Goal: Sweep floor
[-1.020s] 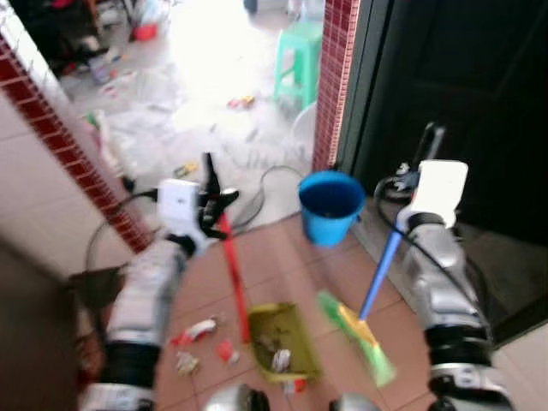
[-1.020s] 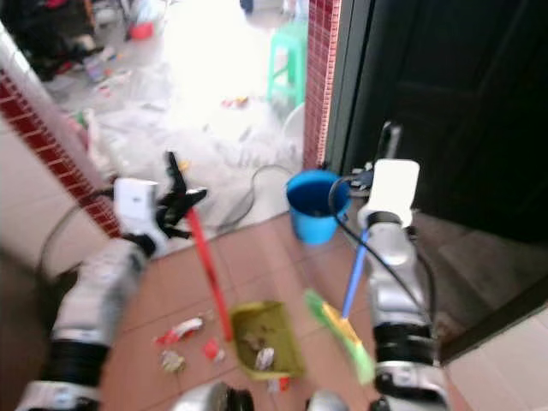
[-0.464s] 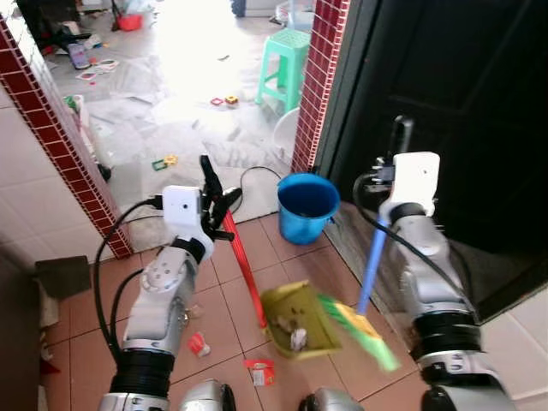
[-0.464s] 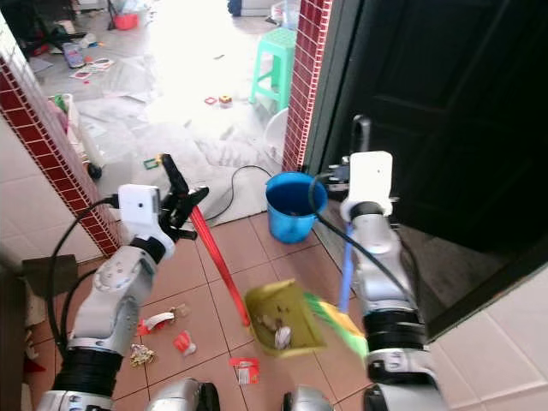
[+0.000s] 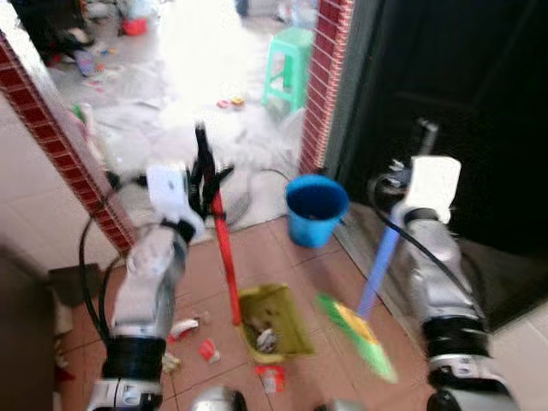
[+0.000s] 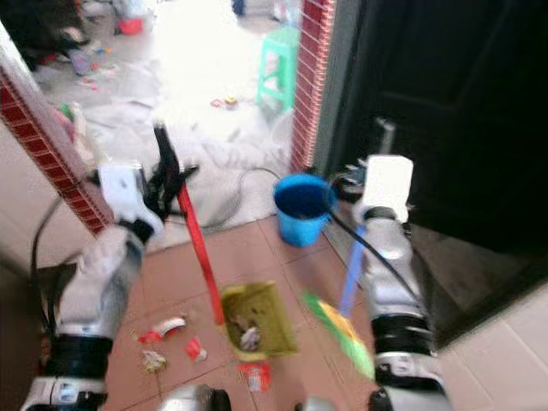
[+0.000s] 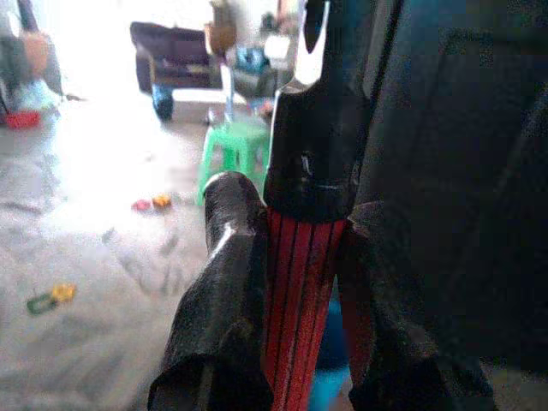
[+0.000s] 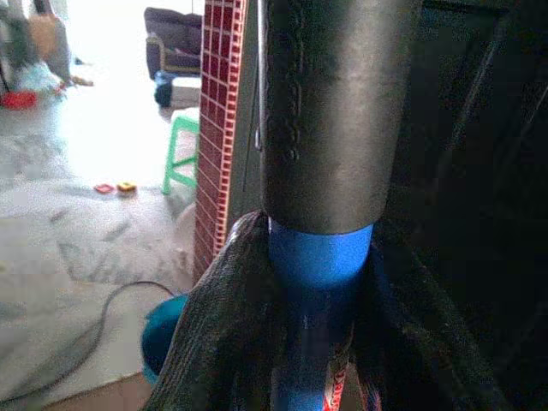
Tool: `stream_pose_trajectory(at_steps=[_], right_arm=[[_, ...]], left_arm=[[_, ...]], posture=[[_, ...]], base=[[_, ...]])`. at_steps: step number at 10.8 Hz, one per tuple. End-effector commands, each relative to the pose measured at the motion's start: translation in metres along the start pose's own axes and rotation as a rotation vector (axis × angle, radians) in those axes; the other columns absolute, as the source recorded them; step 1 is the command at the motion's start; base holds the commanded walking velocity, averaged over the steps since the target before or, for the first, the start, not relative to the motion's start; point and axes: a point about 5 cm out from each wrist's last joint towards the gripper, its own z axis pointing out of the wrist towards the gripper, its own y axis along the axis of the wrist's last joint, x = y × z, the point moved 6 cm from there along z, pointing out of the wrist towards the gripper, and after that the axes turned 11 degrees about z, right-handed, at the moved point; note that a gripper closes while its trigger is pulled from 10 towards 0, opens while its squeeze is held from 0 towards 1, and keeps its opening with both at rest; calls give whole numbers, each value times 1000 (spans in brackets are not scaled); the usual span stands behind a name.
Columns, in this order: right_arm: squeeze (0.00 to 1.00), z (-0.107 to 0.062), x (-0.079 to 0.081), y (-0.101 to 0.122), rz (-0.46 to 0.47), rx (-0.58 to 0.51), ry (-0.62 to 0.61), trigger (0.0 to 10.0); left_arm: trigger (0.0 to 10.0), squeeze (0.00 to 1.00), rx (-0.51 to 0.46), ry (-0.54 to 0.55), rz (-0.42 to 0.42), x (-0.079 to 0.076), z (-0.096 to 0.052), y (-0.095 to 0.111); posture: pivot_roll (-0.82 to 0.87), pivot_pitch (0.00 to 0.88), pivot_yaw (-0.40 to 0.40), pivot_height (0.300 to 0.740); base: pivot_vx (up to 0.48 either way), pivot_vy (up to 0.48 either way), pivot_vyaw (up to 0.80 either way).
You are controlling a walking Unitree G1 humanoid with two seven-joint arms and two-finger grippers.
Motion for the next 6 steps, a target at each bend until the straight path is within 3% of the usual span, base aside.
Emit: stream_pose_trajectory(at_steps=[1,2,3,5,6], right_arm=[[0,2,1,9,-20,-43,-1,10000],[0,1,-15,3,-64,-21,-54,10000],[0,1,-19,0,-67,-12,-66,10000],[0,1,-19,-4,-73,-4,-67,10000],[0,2,-10,-1,-95,-26,-38,10000]], left_arm=[[10000,0,-93,6,-12,6,3,27],[10000,0,-150,13,-18,11,6,45],[10000,0,-184,8,-33,14,8,57],[10000,0,-236,-8,-155,18,11,76],[10000,0,-246,-42,-154,16,12,80]], posture=[[-68,0,50,740],[-72,0,51,740],[-71,0,51,740],[-67,0,51,740],[-63,0,48,740]], base=[[394,274,0],[394,274,0],[394,277,0],[394,276,0],[401,259,0]])
